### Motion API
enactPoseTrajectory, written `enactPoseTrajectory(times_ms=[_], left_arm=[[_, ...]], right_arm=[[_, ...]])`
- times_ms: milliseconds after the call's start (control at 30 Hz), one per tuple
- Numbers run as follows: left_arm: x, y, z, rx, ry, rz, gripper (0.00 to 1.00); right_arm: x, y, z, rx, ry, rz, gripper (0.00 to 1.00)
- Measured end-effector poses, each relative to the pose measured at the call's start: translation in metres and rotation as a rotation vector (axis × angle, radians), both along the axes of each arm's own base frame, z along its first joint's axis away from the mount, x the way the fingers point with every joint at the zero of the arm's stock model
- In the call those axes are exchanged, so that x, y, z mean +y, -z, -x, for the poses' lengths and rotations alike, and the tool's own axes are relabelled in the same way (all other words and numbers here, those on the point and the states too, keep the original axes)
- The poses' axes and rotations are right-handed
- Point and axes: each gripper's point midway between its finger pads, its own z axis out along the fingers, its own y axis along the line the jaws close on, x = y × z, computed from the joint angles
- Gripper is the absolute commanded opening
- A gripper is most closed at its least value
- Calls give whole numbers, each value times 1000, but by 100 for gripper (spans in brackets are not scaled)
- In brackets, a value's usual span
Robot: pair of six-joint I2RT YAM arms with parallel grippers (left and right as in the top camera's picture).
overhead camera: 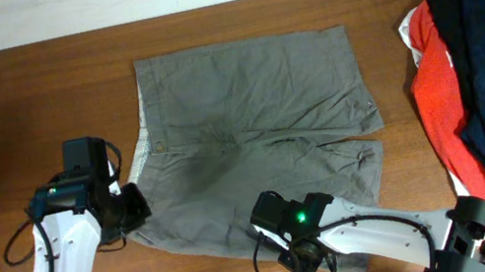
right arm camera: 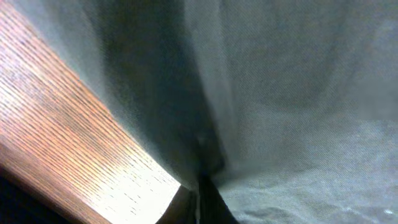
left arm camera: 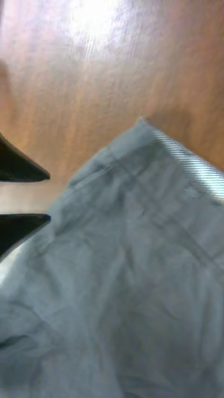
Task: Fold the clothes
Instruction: 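Move the right gripper to the lower right leg of the shorts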
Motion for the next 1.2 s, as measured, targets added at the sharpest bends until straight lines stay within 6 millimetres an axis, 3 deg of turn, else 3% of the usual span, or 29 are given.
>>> enactPoseTrajectory(times_ms=[133, 333, 433, 500, 600, 800, 867, 900, 933, 967, 1000, 1133, 1200], left_arm=[[5, 13, 22, 86, -59, 15, 52], [5, 81, 21, 15, -239, 40, 50], [6, 91, 6, -20, -266, 46, 26], [6, 104, -2, -15, -275, 47, 25], [5, 106, -3, 1, -275, 53, 43], [5, 107, 13, 80, -275, 42, 44], [6, 107, 16, 93, -273, 32, 30], [6, 108, 16, 93, -270, 30, 31], [6, 108, 16, 92, -266, 34, 43], [5, 108, 16, 93, -265, 35, 19], [7, 108, 17, 94, -264, 28, 1], [3, 106, 15, 94, -258, 47, 1], [4, 102, 28, 169, -247, 29, 1]], right_arm=[[0, 0, 0, -1, 0, 0, 4], [1, 0, 0, 2, 1, -4, 4], [1, 0, 0, 4, 1, -6, 4], [1, 0, 0, 4, 1, -6, 4], [1, 0, 1, 4, 1, -6, 4], [1, 0, 1, 4, 1, -6, 4], [1, 0, 0, 4, 2, -6, 4], [1, 0, 1, 5, 1, -6, 4], [1, 0, 1, 5, 1, -6, 4], [1, 0, 0, 4, 1, -6, 4], [1, 0, 1, 5, 1, -6, 4], [-1, 0, 2, 12, 1, 2, 4], [-1, -14, 3, 32, 1, 26, 4]])
